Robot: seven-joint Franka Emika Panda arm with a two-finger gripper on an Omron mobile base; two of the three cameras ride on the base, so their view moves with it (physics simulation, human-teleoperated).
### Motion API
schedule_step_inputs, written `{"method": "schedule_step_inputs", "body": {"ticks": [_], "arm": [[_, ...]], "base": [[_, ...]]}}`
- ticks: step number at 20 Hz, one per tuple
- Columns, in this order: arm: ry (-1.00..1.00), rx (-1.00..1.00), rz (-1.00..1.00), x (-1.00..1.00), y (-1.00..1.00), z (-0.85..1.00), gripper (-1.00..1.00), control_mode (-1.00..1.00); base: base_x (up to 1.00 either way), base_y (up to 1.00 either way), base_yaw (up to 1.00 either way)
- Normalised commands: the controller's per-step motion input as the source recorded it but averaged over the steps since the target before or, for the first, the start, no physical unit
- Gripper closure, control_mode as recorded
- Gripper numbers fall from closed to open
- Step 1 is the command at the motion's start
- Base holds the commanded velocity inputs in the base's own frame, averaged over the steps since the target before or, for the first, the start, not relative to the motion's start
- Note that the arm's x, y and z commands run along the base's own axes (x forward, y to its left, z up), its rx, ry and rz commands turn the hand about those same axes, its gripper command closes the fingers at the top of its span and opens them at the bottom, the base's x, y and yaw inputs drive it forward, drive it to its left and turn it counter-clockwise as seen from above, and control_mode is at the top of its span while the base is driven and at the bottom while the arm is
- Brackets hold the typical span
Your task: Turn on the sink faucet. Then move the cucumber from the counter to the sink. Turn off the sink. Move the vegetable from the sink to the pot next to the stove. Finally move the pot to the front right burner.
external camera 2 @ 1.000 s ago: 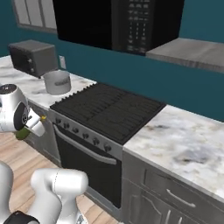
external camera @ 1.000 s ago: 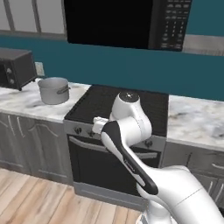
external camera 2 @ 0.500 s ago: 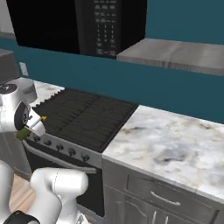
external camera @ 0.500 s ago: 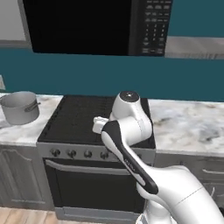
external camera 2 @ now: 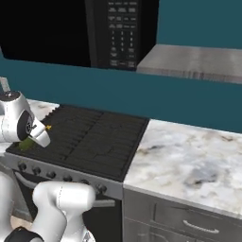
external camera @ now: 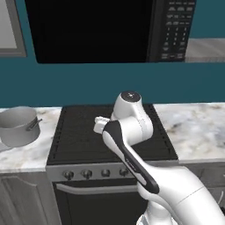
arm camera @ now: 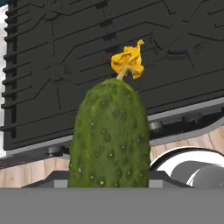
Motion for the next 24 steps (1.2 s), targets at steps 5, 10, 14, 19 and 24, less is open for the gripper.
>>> {"method": "schedule_step_inputs", "body": {"ticks": [5,10,14,19,24], "arm": [[0.0,0.0,0.0,0.0,0.0,0.0,1.0,1.0],[0.0,0.0,0.0,0.0,0.0,0.0,1.0,1.0],[0.0,0.0,0.0,0.0,0.0,0.0,1.0,1.0],[0.0,0.0,0.0,0.0,0.0,0.0,1.0,1.0],[0.0,0.0,0.0,0.0,0.0,0.0,1.0,1.0]], "base": [[0.43,0.57,-0.26],[0.37,0.49,-0.26],[0.27,0.45,-0.27],[0.32,0.41,-0.28],[0.45,0.44,-0.26]]}}
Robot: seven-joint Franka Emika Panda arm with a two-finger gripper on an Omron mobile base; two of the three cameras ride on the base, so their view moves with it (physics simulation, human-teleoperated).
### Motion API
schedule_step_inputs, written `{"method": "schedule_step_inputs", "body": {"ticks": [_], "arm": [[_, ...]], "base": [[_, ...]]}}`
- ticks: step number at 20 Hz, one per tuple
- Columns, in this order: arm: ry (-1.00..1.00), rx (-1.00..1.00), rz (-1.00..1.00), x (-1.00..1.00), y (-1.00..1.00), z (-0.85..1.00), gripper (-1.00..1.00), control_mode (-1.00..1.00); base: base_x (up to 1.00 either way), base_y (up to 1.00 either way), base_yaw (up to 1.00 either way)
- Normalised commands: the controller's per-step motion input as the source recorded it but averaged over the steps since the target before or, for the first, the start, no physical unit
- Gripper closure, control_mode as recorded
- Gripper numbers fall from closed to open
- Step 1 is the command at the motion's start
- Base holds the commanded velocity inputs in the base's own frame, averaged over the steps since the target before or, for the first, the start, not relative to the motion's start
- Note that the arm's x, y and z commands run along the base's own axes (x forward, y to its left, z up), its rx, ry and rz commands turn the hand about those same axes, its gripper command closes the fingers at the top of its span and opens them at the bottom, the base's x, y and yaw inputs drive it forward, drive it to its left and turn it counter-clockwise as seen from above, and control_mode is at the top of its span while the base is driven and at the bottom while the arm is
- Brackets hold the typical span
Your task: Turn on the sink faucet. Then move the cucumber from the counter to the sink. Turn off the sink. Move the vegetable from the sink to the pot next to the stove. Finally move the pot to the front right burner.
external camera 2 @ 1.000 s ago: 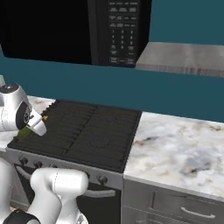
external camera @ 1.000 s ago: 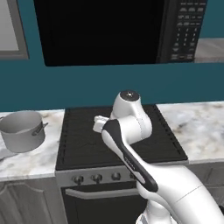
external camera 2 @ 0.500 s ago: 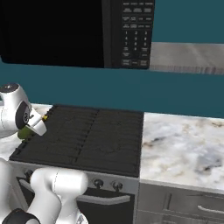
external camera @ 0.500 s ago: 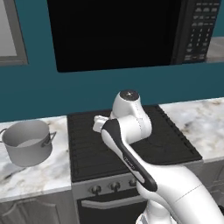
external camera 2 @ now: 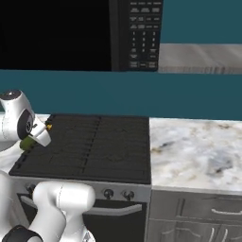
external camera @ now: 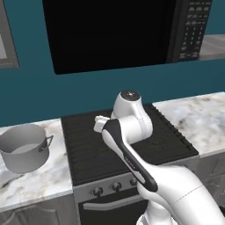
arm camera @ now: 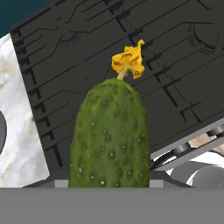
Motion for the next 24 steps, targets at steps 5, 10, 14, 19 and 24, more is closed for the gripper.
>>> {"method": "schedule_step_inputs", "body": {"ticks": [5,10,14,19,24], "arm": [[0.0,0.0,0.0,0.0,0.0,0.0,1.0,1.0],[0.0,0.0,0.0,0.0,0.0,0.0,1.0,1.0],[0.0,0.0,0.0,0.0,0.0,0.0,1.0,1.0],[0.0,0.0,0.0,0.0,0.0,0.0,1.0,1.0],[0.0,0.0,0.0,0.0,0.0,0.0,1.0,1.0]], "base": [[0.55,0.58,-0.17],[0.58,0.57,-0.02],[0.58,0.4,0.09],[0.6,0.28,0.17],[0.43,0.1,0.21]]}}
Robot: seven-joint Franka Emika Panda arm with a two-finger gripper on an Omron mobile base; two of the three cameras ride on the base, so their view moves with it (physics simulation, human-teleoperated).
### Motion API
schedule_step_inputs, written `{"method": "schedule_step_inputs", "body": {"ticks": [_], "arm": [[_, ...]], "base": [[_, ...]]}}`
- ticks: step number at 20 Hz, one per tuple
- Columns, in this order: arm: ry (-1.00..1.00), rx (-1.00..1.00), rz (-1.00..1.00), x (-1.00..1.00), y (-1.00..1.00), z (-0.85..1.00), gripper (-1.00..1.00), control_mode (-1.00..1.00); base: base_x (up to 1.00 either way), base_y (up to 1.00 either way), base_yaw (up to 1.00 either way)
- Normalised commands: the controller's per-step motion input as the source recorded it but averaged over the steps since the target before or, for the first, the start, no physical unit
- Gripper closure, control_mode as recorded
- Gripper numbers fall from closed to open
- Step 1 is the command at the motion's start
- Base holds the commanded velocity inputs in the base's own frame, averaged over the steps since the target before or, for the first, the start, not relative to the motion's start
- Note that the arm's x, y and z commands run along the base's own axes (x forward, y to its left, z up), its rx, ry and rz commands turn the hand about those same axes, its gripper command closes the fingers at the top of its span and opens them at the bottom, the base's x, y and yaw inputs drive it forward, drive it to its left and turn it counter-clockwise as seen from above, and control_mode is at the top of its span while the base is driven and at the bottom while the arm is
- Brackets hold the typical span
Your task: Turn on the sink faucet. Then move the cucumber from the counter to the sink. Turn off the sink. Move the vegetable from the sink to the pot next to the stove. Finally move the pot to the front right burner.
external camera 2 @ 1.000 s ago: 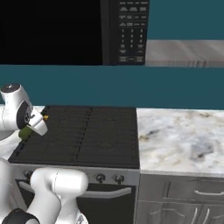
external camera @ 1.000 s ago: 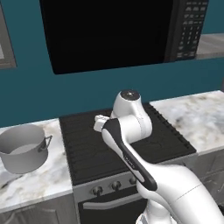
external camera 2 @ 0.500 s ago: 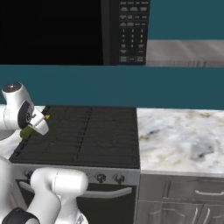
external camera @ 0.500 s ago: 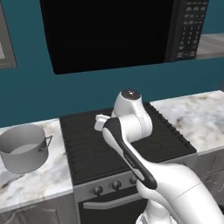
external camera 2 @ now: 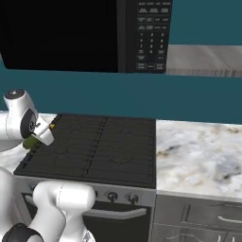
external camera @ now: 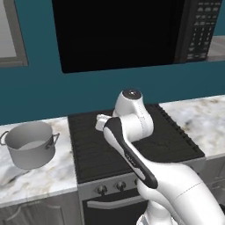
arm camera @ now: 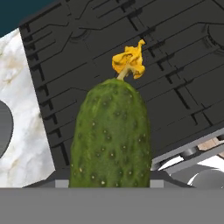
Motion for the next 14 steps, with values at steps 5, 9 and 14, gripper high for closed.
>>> {"method": "schedule_step_inputs", "body": {"ticks": [5,9,14], "arm": [[0.0,0.0,0.03,0.09,0.03,-0.03,1.0,-1.0],[0.0,0.0,0.0,0.29,0.39,0.0,1.0,-1.0],[0.0,-0.04,0.0,0.42,0.78,0.02,1.0,-1.0]], "base": [[0.02,0.01,0.01],[0.0,0.0,0.0],[0.0,0.0,0.0]]}}
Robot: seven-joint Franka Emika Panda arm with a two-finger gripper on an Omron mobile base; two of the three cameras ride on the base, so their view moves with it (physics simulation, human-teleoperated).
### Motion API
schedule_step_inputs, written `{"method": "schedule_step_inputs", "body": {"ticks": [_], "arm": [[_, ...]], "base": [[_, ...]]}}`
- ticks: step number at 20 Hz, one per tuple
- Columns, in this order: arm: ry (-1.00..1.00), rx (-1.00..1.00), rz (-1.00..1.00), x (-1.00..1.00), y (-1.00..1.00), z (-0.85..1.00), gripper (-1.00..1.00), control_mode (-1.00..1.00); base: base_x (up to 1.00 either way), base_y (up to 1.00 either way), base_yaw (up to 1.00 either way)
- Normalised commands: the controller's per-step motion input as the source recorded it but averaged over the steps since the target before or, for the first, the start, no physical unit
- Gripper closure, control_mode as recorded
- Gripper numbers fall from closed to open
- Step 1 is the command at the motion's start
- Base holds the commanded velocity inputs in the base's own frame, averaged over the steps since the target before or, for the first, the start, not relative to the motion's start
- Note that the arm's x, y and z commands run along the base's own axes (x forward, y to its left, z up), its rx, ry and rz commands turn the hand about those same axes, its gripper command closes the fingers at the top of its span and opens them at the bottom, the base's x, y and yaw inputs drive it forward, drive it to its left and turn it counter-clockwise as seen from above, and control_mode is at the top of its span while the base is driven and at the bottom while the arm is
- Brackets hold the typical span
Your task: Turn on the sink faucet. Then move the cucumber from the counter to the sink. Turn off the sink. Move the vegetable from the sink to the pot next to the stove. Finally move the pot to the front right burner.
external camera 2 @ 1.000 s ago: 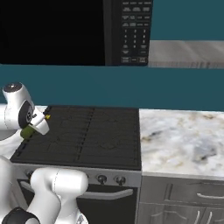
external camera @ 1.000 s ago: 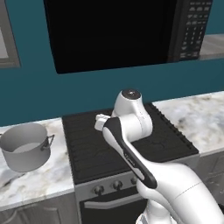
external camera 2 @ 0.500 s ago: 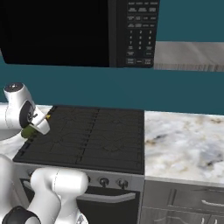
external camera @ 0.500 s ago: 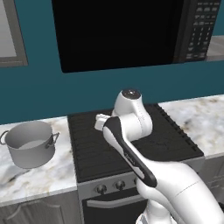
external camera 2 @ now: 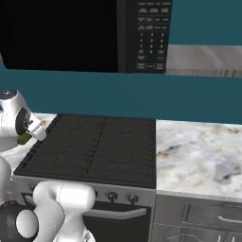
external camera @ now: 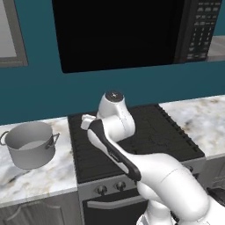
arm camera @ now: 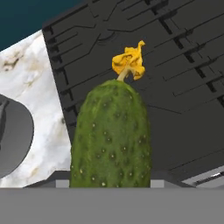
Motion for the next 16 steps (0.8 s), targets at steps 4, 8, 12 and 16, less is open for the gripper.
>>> {"method": "schedule_step_inputs", "body": {"ticks": [4,8,12,16], "arm": [[0.0,-0.08,0.0,0.35,0.86,0.21,1.0,-1.0],[0.0,-0.1,-0.03,0.08,0.76,0.38,1.0,-1.0],[0.0,-0.12,-0.05,0.03,0.73,0.35,1.0,-1.0],[0.0,-0.12,-0.08,0.2,0.85,0.03,1.0,-1.0]], "base": [[0.0,0.0,0.0],[0.0,0.0,0.0],[0.0,0.0,0.0],[0.0,0.0,0.0]]}}
